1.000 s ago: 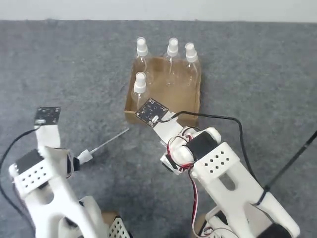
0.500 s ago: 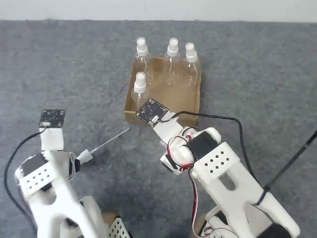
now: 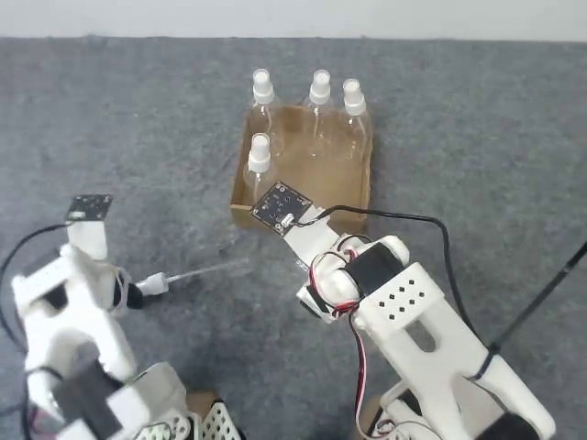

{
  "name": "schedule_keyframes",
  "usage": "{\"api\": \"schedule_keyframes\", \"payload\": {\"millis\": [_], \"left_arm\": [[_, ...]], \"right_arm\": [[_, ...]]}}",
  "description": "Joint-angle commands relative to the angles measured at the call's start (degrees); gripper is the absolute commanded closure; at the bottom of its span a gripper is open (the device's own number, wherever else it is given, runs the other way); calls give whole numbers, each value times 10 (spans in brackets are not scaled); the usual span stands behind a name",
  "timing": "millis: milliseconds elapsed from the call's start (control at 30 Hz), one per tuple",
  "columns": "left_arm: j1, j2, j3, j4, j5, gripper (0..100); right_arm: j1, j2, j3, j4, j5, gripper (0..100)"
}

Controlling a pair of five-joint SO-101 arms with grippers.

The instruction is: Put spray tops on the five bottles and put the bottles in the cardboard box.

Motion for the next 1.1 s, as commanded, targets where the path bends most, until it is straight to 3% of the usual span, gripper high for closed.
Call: {"api": "schedule_keyframes", "payload": {"millis": [0, 300, 533, 833, 1067], "left_arm": [[0, 58, -106, -14, 47, 808], [4, 146, -257, -11, 156, 812], [4, 146, -276, -9, 229, 812], [4, 147, -312, 131, 346, 812], [18, 152, -307, 172, 415, 812]], "right_arm": [[9, -28, -4, -11, -2, 982], [9, -28, -3, -11, -1, 982], [9, -28, -3, -11, -1, 982], [9, -28, -3, -11, -1, 982], [9, -28, -3, -11, -1, 982]]}}
